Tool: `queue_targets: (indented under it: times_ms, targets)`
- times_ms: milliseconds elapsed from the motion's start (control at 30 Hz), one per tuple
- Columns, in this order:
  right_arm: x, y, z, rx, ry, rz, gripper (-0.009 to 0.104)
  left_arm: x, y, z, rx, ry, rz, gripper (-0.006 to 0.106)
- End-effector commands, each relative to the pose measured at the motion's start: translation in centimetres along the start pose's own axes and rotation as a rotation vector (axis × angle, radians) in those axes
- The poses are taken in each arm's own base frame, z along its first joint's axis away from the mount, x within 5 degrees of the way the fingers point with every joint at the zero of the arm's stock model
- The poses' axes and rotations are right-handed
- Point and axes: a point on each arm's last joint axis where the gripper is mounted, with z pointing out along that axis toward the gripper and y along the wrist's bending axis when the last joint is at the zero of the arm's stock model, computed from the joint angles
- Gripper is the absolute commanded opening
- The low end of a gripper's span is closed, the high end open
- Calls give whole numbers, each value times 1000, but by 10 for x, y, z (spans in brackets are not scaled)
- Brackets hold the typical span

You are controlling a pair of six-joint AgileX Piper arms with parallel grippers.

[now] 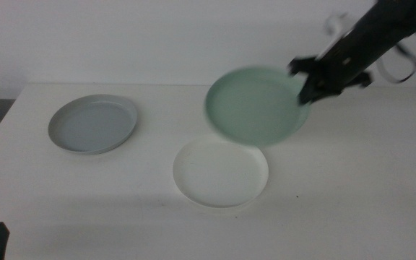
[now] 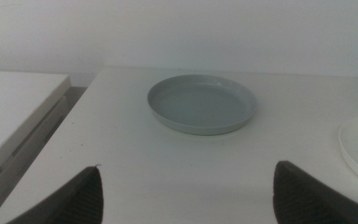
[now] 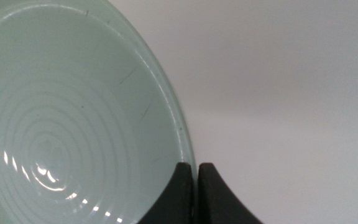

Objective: Stack the three bowls on top of each other.

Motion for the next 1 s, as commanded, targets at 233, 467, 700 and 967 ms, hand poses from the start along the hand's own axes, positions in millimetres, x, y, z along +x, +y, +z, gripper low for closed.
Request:
queue_targets:
  times_ms: [233,467,700,967]
  targets:
    - [30,41,51,-10,69,-62,-1,-1,0,0,-2,-15,4,94]
    - [39,51,78,-7,126,-87,-1,-1,0,0,-2,-15,4,94]
    - [39,50,82,-7,122,-116,13,-1,0,0,-2,-15,4,94]
    - [40,51,71,-11,147,-179,92,-1,0,0,-2,-15,4,94]
